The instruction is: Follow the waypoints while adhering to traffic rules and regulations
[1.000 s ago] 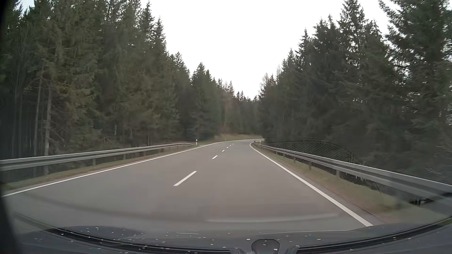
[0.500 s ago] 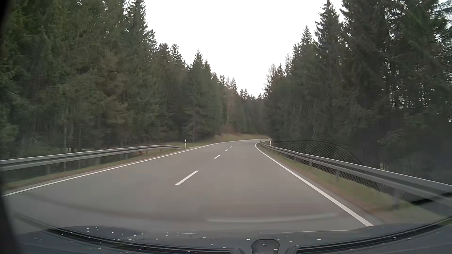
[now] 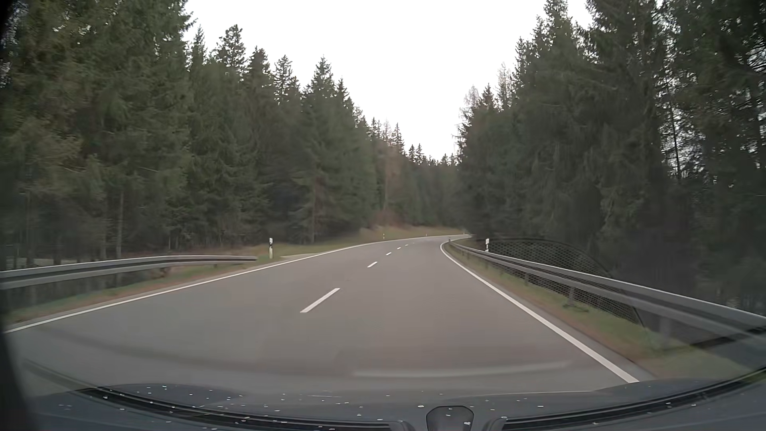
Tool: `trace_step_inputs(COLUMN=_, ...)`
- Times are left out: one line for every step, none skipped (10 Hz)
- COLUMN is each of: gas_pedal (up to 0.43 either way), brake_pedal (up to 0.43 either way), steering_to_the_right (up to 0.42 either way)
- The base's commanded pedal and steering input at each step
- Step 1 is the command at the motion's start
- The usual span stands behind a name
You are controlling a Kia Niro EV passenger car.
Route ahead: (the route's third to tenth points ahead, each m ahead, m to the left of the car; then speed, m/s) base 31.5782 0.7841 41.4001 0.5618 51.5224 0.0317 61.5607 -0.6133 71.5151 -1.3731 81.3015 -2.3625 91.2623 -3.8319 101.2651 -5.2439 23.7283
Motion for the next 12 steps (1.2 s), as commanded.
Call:
trace_step_inputs(gas_pedal=0.197, brake_pedal=0.000, steering_to_the_right=0.000)
trace_step_inputs(gas_pedal=0.197, brake_pedal=0.000, steering_to_the_right=0.000)
trace_step_inputs(gas_pedal=0.197, brake_pedal=0.000, steering_to_the_right=0.000)
trace_step_inputs(gas_pedal=0.197, brake_pedal=0.000, steering_to_the_right=0.000)
trace_step_inputs(gas_pedal=0.197, brake_pedal=0.000, steering_to_the_right=0.001)
trace_step_inputs(gas_pedal=0.189, brake_pedal=0.000, steering_to_the_right=0.002)
trace_step_inputs(gas_pedal=0.189, brake_pedal=0.000, steering_to_the_right=0.004)
trace_step_inputs(gas_pedal=0.189, brake_pedal=0.000, steering_to_the_right=0.005)
trace_step_inputs(gas_pedal=0.189, brake_pedal=0.000, steering_to_the_right=0.006)
trace_step_inputs(gas_pedal=0.189, brake_pedal=0.000, steering_to_the_right=0.007)
trace_step_inputs(gas_pedal=0.189, brake_pedal=0.000, steering_to_the_right=0.007)
trace_step_inputs(gas_pedal=0.197, brake_pedal=0.000, steering_to_the_right=0.007)
